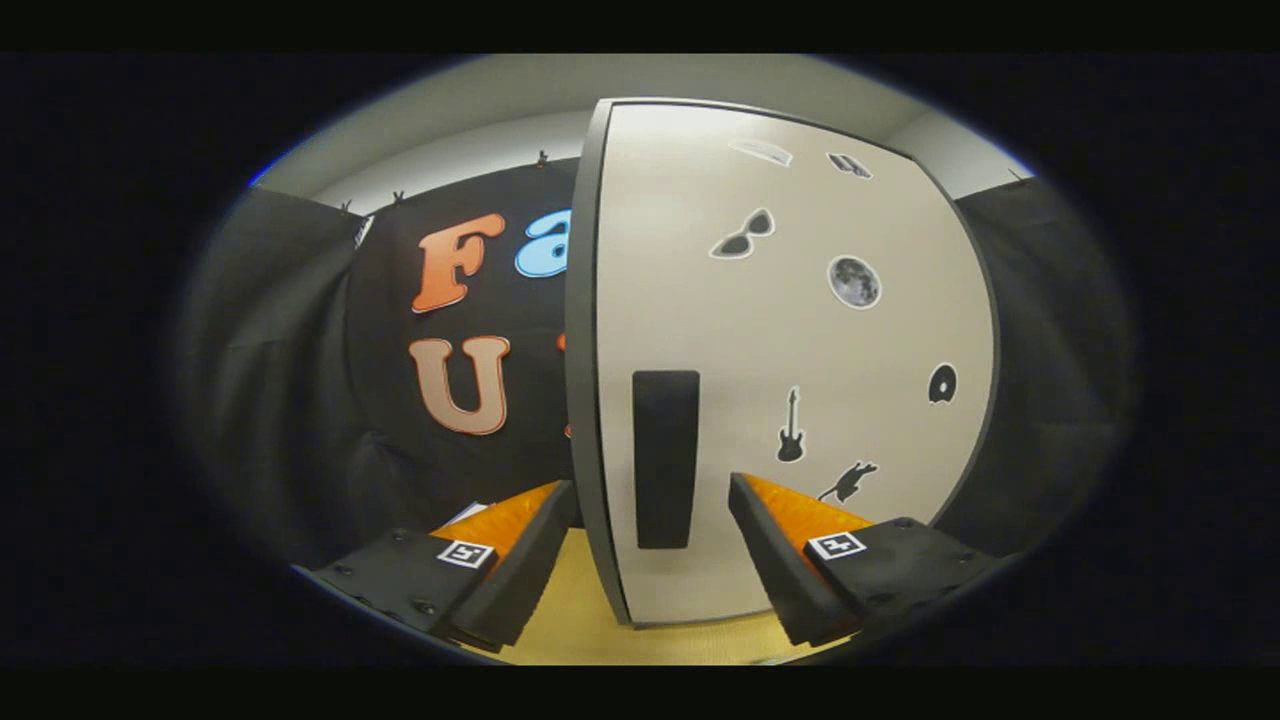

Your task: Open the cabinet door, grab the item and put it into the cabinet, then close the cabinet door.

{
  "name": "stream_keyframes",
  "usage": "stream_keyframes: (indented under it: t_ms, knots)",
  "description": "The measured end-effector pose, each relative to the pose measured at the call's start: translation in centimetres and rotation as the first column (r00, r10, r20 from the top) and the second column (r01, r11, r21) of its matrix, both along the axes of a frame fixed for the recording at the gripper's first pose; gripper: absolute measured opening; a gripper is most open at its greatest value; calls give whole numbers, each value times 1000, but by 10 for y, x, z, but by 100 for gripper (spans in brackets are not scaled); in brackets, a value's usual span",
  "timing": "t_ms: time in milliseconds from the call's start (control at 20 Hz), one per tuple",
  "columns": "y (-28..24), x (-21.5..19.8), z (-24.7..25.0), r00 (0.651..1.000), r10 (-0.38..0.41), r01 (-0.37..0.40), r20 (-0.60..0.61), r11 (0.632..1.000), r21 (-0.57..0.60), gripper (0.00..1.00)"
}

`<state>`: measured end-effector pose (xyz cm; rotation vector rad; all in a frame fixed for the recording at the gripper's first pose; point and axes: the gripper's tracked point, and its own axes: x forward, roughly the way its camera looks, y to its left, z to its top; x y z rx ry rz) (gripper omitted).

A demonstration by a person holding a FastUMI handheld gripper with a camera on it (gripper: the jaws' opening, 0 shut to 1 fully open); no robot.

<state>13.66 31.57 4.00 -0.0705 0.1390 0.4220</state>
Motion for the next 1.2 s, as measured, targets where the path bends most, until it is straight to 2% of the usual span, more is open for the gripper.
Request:
stream_keyframes:
  t_ms: [200,350,400,450,600,700,1000,1200]
  knots:
    - [1,24,-5,1000,-17,17,-7,1000,-11,99]
    - [7,26,-7,1000,12,-12,-23,1000,4,96]
    - [6,25,-8,1000,12,-12,-26,1000,-4,90]
    - [6,26,-8,1000,11,-11,-26,1000,-8,89]
    - [4,25,-12,999,17,-17,-50,1000,-1,56]
    - [-1,20,-10,998,6,-5,-57,1000,10,40]
    - [0,22,-14,999,13,-13,-46,1000,12,30]
    - [-6,7,-11,998,55,-55,-35,998,15,22]
